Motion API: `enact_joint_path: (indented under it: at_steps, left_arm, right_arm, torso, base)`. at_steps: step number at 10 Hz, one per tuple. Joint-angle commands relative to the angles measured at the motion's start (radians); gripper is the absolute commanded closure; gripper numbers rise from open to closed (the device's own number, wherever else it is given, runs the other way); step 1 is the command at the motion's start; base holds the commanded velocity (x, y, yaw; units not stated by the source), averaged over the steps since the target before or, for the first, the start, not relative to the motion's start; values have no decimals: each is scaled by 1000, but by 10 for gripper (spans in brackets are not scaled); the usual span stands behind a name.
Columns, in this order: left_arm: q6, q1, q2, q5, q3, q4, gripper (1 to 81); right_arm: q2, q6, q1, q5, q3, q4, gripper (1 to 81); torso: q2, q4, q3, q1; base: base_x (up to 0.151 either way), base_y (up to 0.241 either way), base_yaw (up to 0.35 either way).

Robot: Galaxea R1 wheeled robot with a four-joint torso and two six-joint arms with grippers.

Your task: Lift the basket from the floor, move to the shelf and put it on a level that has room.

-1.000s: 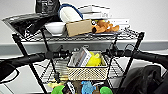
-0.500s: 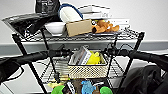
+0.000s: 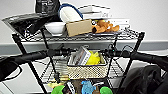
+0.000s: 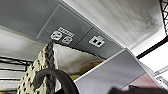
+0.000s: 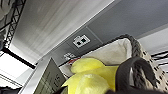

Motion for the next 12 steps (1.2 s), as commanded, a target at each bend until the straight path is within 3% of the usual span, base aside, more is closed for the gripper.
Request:
enact_joint_path:
  at_steps: [1, 6, 12]
  left_arm:
    - [2, -184, -42, -14, 60, -7, 10]
    - [-3, -181, -252, -20, 327, 4, 10]
    - [-1, -126, -480, -24, 548, 10, 10]
  right_arm:
    - [-41, 7, 166, -13, 53, 10, 10]
    - [-311, 24, 154, 16, 382, 8, 10]
    - [-555, 38, 100, 60, 646, 8, 10]
  torso:
    - [0, 0, 0, 0]
    - [0, 0, 0, 0]
    - [0, 0, 0, 0]
  base:
    - [0, 0, 0]
    - [0, 0, 0]
    - [0, 0, 0]
